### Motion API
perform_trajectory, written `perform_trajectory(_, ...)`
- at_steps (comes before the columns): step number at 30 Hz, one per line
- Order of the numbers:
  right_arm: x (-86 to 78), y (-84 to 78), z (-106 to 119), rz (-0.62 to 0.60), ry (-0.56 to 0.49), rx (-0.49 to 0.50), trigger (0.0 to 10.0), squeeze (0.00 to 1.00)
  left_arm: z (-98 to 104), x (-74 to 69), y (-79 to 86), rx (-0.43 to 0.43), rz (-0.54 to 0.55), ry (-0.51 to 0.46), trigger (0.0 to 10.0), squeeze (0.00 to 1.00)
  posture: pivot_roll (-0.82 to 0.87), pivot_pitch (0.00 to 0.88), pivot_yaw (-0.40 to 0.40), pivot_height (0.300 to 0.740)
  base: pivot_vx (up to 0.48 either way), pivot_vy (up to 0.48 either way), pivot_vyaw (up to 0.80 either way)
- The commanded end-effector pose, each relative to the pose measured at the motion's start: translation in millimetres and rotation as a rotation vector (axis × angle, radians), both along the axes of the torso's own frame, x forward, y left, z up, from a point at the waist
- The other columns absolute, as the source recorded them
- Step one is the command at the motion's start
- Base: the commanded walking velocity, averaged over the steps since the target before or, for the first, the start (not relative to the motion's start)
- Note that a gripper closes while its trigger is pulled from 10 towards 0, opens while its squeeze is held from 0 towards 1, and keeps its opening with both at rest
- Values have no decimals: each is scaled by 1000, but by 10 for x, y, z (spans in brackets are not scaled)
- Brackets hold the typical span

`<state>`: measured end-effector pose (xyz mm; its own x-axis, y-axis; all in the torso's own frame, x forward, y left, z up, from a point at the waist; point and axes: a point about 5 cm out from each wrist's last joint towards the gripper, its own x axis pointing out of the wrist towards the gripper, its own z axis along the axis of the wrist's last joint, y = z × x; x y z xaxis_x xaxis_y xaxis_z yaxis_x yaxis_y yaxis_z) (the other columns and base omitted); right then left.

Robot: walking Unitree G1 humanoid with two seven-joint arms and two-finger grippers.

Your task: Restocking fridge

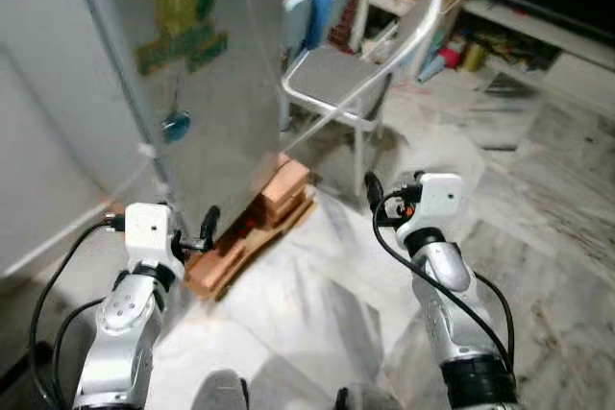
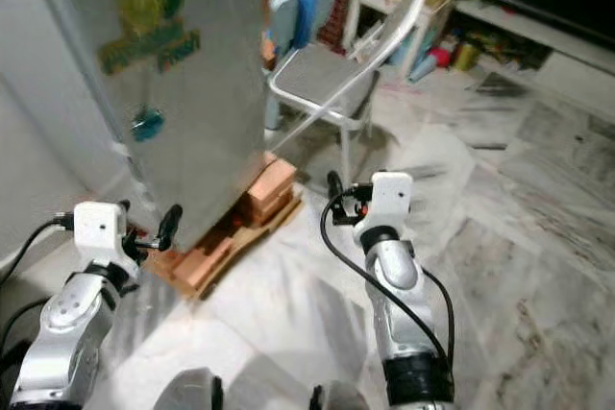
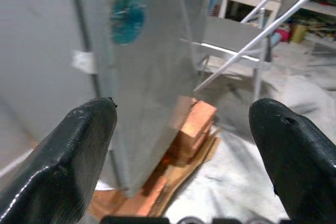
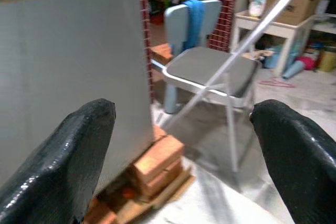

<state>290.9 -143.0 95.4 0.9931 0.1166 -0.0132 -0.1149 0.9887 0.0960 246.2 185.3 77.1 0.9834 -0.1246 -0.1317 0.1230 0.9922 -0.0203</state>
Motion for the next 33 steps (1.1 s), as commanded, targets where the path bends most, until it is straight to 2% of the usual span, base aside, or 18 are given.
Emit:
perform_trajectory(1, -14, -115, -21, -38, 14, -8, 10000, 0, -20, -21, -51, -12, -11, 13, 10000, 0, 93, 52, -72, 740, 0, 480, 0)
perform_trajectory(7, -20, -120, -39, -46, 20, -14, 10000, 0, -34, -51, -34, -8, -10, 24, 10000, 0, 93, 56, -73, 740, 0, 424, 0)
perform_trajectory(13, -4, -145, -39, -53, 23, -25, 10000, 0, -10, -60, -4, -2, -22, 8, 10000, 0, 93, 56, -74, 740, 0, 0, 0)
perform_trajectory(18, 10, -167, -36, -64, 25, -39, 10000, 0, -37, -63, 93, 36, -7, 24, 10000, 0, 96, 53, -74, 740, 0, 0, 0)
perform_trajectory(19, 6, -181, -43, -72, 26, -45, 10000, 0, -57, -96, 164, 48, 15, 33, 10000, 0, 97, 52, -76, 740, 0, 0, 0)
perform_trajectory(21, 1, -191, -52, -77, 29, -46, 10000, 0, -74, -126, 204, 56, 26, 39, 10000, 0, 99, 52, -77, 740, 0, 0, 0)
perform_trajectory(27, -8, -179, -78, -78, 40, -48, 10000, 0, -94, -163, 238, 68, 45, 39, 10000, 0, 102, 55, -80, 740, 0, 96, -740)
perform_trajectory(33, -19, -153, -86, -75, 41, -47, 10000, 0, -81, -147, 154, 60, 25, 20, 10000, 0, 100, 59, -77, 740, 0, 406, -800)
